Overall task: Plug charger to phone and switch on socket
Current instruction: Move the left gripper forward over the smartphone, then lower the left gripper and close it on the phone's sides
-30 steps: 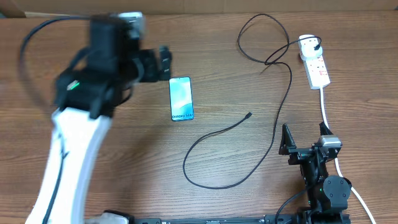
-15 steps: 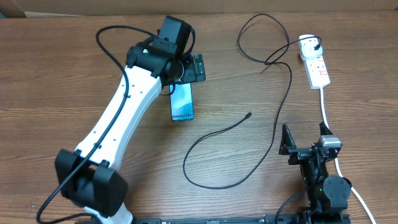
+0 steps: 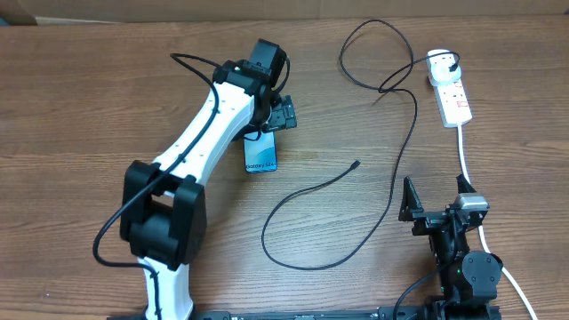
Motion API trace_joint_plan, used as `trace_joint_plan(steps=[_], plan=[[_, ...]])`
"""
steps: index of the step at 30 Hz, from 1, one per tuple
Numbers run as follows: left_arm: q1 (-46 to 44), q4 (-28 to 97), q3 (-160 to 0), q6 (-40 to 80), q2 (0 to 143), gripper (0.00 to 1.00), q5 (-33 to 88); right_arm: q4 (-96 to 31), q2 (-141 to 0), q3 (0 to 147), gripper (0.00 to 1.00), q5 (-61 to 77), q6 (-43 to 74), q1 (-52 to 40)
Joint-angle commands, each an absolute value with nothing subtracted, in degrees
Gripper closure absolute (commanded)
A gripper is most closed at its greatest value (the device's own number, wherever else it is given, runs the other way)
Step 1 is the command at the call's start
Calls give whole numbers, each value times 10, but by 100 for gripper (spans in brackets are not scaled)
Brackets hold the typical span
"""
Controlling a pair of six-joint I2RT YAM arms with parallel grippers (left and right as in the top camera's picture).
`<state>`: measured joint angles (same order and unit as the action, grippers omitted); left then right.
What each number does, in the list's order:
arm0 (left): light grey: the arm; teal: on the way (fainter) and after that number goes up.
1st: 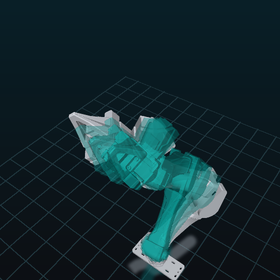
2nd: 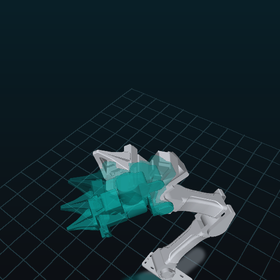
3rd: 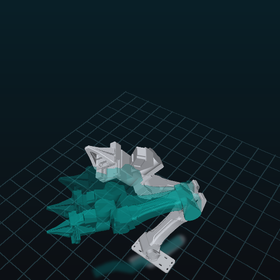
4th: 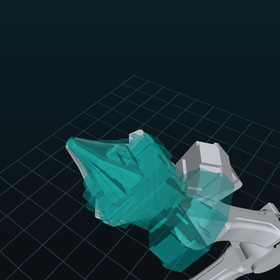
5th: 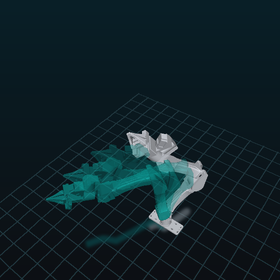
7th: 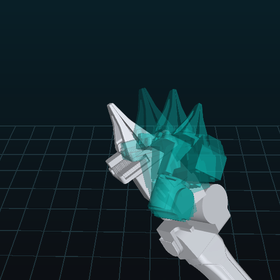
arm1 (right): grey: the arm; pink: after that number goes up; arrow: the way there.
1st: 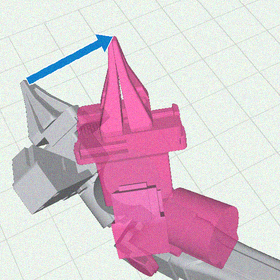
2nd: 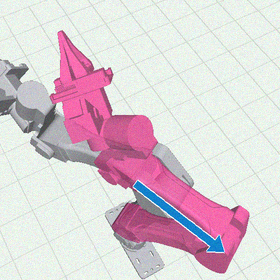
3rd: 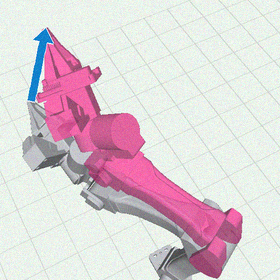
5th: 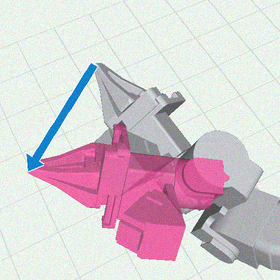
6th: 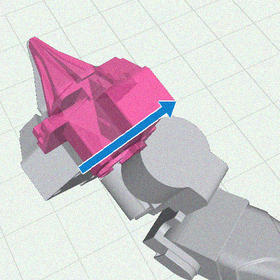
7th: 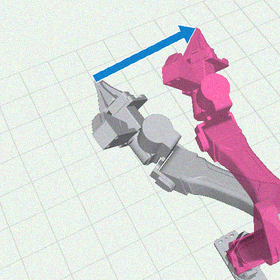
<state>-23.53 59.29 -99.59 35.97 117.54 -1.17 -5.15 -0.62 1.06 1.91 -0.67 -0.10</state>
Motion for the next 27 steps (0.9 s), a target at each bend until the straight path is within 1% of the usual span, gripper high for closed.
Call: trace_joint_plan(steps=[1, 8, 12, 16, 22, 27], plan=[[-234, 598, -1006, 368, 1202, 0, -20, -48, -2, 5, 0, 14, -9, -4], [-232, 598, -1005, 340, 1227, 0, -47, -48, -2, 5, 0, 14, -9, -4], [-232, 595, -1005, 312, 1238, 0, -43, -48, -2, 5, 0, 14, -9, -4], [-229, 590, -1005, 312, 1248, 0, -44, -48, -2, 5, 0, 14, -9, -4], [-201, 575, -1002, 262, 1256, 0, 14, -48, -2, 5, 0, 14, -9, -4], [-189, 565, -996, 260, 1256, 0, 15, -48, -2, 5, 0, 14, -9, -4]])
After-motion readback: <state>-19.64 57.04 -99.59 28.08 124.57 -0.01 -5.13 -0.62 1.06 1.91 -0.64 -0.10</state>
